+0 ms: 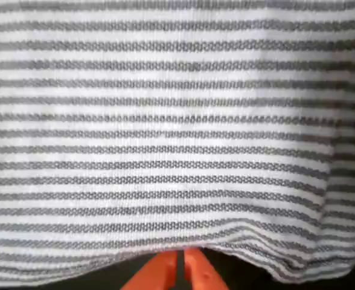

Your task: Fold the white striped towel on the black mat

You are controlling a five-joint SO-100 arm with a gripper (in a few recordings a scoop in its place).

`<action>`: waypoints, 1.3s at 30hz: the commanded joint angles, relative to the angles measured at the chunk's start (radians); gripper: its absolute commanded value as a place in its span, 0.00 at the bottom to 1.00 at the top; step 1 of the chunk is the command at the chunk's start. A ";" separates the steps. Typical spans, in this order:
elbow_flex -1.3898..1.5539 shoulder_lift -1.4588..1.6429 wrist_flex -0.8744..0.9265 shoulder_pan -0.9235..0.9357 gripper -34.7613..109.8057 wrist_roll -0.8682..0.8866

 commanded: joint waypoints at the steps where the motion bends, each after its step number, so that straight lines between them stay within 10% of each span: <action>1: -0.035 0.009 0.000 0.009 0.24 -0.005; 39: 0.308 0.879 0.348 0.028 0.24 -0.094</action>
